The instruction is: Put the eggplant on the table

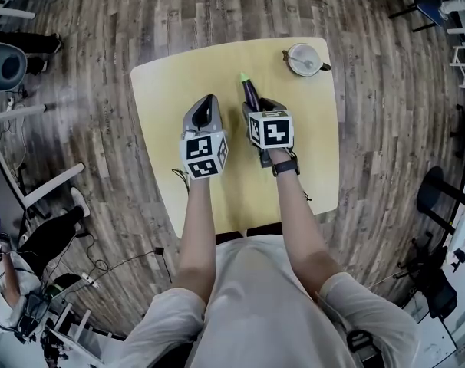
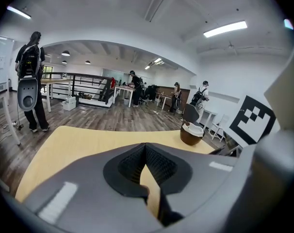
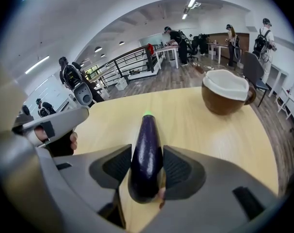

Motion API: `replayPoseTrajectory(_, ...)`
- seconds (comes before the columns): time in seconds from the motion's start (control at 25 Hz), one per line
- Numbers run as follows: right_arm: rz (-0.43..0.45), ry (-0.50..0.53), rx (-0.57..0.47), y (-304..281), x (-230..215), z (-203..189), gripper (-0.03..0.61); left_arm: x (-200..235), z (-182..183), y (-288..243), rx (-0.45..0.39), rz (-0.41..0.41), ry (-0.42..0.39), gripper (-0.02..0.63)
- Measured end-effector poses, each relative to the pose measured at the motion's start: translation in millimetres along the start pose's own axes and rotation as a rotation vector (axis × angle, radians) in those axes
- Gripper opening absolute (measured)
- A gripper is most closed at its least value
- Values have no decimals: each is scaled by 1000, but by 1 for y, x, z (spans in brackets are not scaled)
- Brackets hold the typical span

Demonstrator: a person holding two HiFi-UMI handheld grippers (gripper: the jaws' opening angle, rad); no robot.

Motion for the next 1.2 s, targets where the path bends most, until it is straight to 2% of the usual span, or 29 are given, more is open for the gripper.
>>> replayPoseTrajectory(0.2,-18,4,-3,4,1,-1,198,-7,6,20,-19,0,-6,9)
replayPoseTrajectory(0.32,-27,-11,-35,18,6,-1,226,-11,10,43,-36,5,11,9)
replayPoseTrajectory(0.56,-33,-15,-110,55,22,-2,229,-18,15,82,-74,2,24,9)
replayPoseTrajectory(0.8,-53,16,-265,112,43,6,219,-30,31,119,-128,-15,14,9)
replayPoseTrajectory(1.04,-52,96,-447,169,75,12,192,-35,55,161,-184,-38,-9,9)
replayPoseTrajectory(1.2,-84,150,-524,202,93,15,164,-40,71,190,-236,-48,-33,9)
Point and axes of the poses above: the fingertips, and each gripper's own axes: y backward along the fingers, x to its left, z out of its top, the point moved 8 cm from there along y, backward along the fingers, and after that the axes turned 8 degrees about y, right-handed, at the moved point
